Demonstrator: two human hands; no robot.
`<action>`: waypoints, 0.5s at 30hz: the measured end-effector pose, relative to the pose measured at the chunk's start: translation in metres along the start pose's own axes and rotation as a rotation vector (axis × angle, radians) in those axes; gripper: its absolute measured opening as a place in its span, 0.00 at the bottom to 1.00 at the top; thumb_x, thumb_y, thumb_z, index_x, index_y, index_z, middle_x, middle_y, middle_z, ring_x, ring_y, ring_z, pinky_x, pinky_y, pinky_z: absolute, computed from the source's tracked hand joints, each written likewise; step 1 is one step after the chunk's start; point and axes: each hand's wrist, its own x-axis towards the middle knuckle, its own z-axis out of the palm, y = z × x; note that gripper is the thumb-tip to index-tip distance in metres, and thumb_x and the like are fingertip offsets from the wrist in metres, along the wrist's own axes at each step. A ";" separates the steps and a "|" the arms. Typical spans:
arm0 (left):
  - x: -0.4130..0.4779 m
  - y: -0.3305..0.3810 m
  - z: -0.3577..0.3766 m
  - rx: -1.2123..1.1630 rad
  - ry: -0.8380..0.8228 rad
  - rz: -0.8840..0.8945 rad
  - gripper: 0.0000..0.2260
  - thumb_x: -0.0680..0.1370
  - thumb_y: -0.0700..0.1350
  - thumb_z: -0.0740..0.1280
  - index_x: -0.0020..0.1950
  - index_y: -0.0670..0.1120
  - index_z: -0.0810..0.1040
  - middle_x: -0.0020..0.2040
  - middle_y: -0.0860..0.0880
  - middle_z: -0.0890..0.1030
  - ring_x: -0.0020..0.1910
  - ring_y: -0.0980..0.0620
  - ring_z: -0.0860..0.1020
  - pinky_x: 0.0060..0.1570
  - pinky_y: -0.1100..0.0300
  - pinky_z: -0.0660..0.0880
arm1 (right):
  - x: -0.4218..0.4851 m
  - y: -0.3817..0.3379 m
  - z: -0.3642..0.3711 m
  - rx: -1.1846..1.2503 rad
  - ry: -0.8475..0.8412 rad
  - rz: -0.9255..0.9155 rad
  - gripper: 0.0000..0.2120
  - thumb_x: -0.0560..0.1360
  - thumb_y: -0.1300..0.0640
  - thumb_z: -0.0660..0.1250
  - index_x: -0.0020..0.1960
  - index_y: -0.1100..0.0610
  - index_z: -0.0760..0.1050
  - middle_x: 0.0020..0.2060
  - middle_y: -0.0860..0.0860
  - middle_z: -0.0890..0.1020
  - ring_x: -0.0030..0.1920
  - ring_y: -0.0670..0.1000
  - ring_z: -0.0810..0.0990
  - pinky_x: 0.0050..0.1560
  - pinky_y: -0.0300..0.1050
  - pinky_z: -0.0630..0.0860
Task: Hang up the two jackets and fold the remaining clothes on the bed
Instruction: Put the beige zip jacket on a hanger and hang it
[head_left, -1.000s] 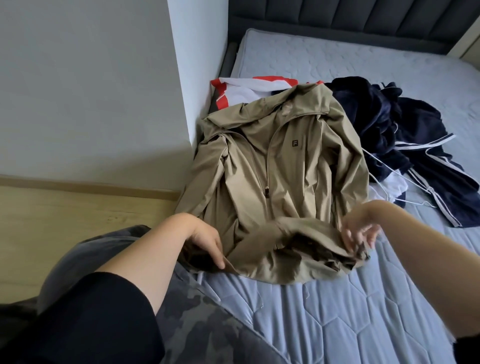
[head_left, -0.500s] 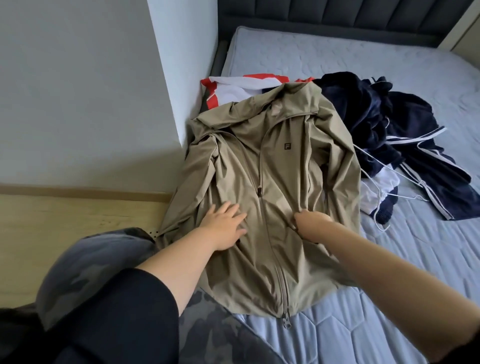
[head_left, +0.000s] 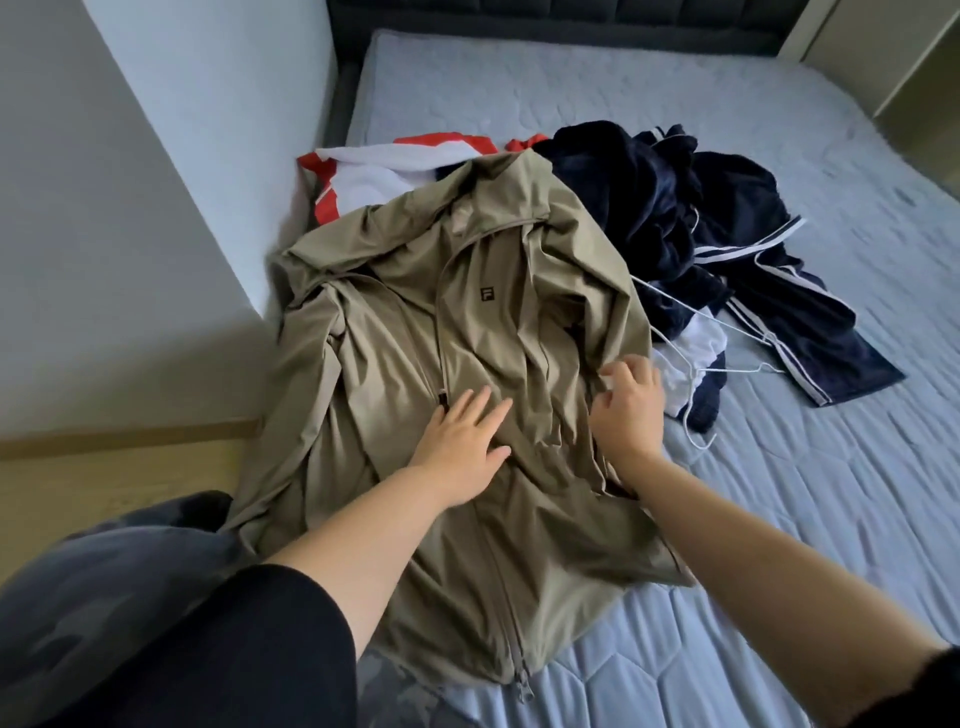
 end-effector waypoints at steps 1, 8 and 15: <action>0.006 0.007 0.001 -0.010 -0.018 0.021 0.27 0.81 0.56 0.52 0.77 0.55 0.45 0.78 0.51 0.45 0.76 0.51 0.43 0.73 0.48 0.47 | 0.005 0.007 -0.002 0.005 0.036 0.081 0.15 0.68 0.71 0.62 0.53 0.67 0.76 0.55 0.63 0.75 0.56 0.64 0.71 0.58 0.55 0.65; 0.029 0.026 0.000 -0.053 -0.169 0.039 0.27 0.81 0.56 0.51 0.77 0.56 0.43 0.78 0.50 0.46 0.77 0.50 0.44 0.73 0.47 0.47 | 0.025 0.058 -0.004 -0.073 -0.201 0.706 0.25 0.76 0.61 0.57 0.72 0.57 0.56 0.69 0.60 0.62 0.67 0.61 0.62 0.61 0.57 0.66; 0.024 0.012 0.000 -0.034 -0.225 0.027 0.26 0.82 0.55 0.52 0.77 0.55 0.45 0.78 0.50 0.47 0.77 0.51 0.45 0.73 0.51 0.47 | 0.036 0.061 -0.016 0.145 -0.248 0.914 0.16 0.76 0.65 0.57 0.63 0.65 0.68 0.59 0.61 0.76 0.57 0.59 0.75 0.51 0.47 0.72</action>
